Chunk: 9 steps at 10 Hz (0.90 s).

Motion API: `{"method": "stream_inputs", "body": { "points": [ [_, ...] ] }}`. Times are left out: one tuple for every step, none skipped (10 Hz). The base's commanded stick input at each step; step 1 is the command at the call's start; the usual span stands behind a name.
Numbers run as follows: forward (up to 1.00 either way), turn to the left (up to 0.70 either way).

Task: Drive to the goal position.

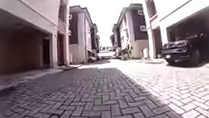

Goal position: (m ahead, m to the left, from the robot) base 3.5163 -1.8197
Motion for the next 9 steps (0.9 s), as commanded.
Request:
{"method": "stream_inputs", "body": {
  "points": [
    [0.50,0.00],
    [0.50,0.00],
    [0.50,0.00],
    [0.50,0.00],
    [0.50,0.00],
    [0.50,0.00],
    [0.50,0.00],
    [0.50,0.00],
    [0.50,0.00]
  ]
}}
